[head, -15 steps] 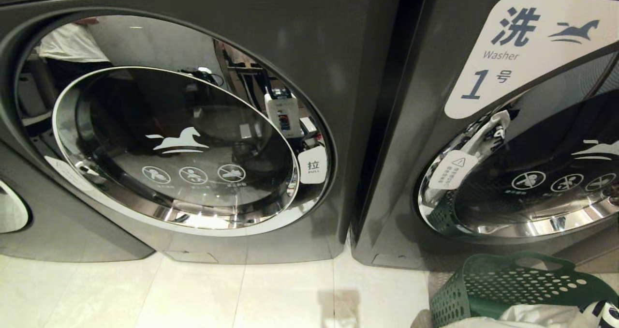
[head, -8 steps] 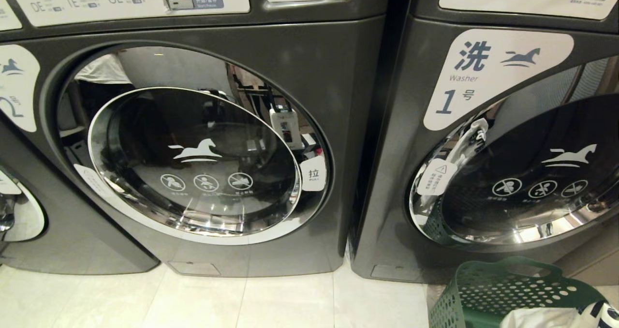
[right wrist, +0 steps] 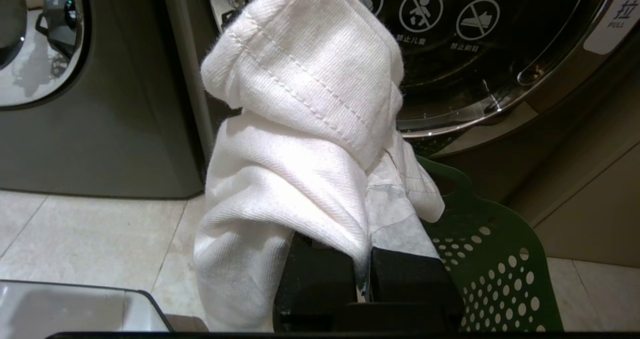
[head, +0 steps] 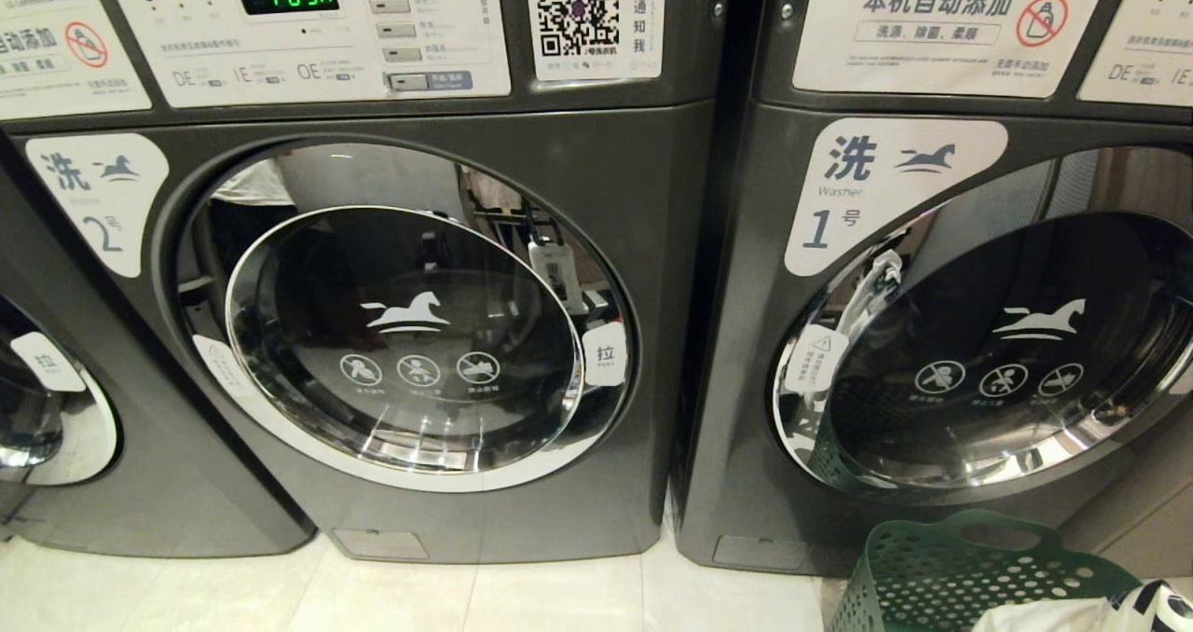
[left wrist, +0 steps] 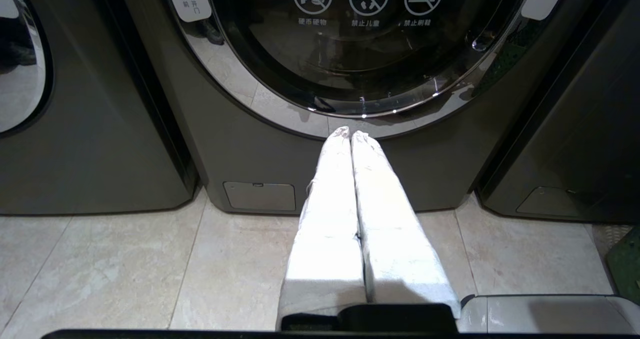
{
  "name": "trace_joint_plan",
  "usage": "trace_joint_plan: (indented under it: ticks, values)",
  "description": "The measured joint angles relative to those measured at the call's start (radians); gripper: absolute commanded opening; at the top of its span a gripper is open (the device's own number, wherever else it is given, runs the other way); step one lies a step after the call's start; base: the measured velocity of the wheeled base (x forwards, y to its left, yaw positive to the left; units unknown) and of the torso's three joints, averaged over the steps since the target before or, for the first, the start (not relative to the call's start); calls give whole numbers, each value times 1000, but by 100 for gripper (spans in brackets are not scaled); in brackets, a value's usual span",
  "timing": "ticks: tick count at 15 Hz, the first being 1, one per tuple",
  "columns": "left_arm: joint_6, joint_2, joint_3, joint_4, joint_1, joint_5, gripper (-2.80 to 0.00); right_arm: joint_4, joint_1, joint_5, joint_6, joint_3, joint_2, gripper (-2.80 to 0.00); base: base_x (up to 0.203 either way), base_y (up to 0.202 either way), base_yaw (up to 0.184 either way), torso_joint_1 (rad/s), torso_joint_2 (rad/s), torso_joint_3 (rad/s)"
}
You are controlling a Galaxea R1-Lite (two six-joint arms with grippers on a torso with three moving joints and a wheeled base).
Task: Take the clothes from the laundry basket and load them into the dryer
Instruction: Put the clothes in the dryer
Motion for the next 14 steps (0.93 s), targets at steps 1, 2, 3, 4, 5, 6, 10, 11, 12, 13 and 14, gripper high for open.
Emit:
trace_joint_plan:
  ticks: [1, 2, 3, 4, 5, 6, 10, 11, 12, 13, 14]
  values:
    - [0, 0, 0, 0, 0, 0, -280, 0, 0, 0, 2, 0, 0, -280, 0, 0, 0, 2, 2, 193]
    - [0, 0, 0, 0, 0, 0, -280, 0, 0, 0, 5, 0, 0, -280, 0, 0, 0, 5, 2, 203]
    - [0, 0, 0, 0, 0, 0, -280, 0, 0, 0, 9, 0, 0, -280, 0, 0, 0, 0, 2, 203]
    - [0, 0, 0, 0, 0, 0, -280, 0, 0, 0, 10, 0, 0, -280, 0, 0, 0, 10, 2, 207]
    - [0, 0, 0, 0, 0, 0, -280, 0, 0, -1, 10, 0, 0, -280, 0, 0, 0, 7, 5, 115]
    - [0, 0, 0, 0, 0, 0, -280, 0, 0, -1, 10, 0, 0, -280, 0, 0, 0, 4, 10, 44]
    - [0, 0, 0, 0, 0, 0, -280, 0, 0, -6, 31, 0, 0, -280, 0, 0, 0, 0, 1, 19]
    - [0, 0, 0, 0, 0, 0, -280, 0, 0, -6, 31, 0, 0, -280, 0, 0, 0, 0, 0, 0]
    - [0, 0, 0, 0, 0, 0, -280, -1, 0, -6, 32, 0, 0, -280, 0, 0, 0, 0, 0, 0]
    - [0, 0, 0, 0, 0, 0, -280, -1, 0, -7, 33, 0, 0, -280, 0, 0, 0, 0, 0, 0]
    - [0, 0, 0, 0, 0, 0, -280, -1, 0, -7, 34, 0, 0, -280, 0, 0, 0, 0, 0, 0]
